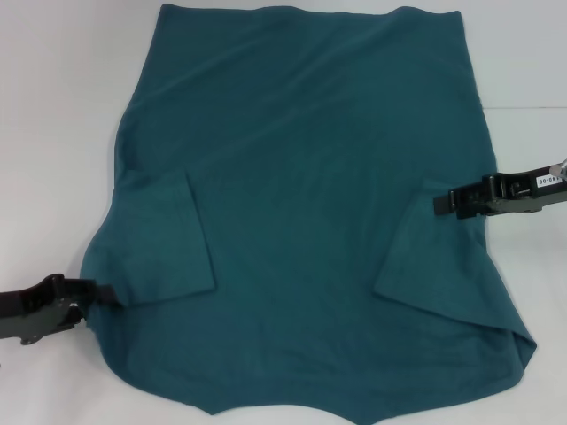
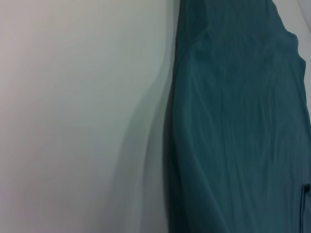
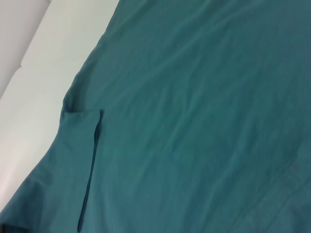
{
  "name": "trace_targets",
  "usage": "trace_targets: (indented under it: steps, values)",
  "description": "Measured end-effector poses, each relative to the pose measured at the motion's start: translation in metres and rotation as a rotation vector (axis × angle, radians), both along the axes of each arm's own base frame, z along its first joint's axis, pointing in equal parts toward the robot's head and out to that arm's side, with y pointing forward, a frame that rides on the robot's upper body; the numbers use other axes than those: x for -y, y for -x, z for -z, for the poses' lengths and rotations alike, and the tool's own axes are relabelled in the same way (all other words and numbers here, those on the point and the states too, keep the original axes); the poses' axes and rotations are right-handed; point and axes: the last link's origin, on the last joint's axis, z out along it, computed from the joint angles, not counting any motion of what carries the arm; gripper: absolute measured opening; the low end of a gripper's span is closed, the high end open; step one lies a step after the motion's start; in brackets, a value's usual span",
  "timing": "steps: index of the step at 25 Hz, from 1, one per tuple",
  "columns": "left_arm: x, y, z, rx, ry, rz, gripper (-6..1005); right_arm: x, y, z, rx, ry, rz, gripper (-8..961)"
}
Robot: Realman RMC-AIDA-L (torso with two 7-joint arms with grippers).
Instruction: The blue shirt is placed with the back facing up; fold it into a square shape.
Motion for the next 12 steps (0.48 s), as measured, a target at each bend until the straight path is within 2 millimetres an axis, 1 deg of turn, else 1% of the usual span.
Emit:
trace_targets:
  steps: [7,12]
  values:
    - [0.0008,0.0005,0.0004,-0.009,0.006,0.01,319,0.0,-0.0013,-0.0007,0.001,-0.005,0.001,534]
    - [0.0033,-0.0032,-0.0003,0.015,0.008,0.052,92,0.0042,-0.0051,-0.0016,0.002,0.006,-0.01,535]
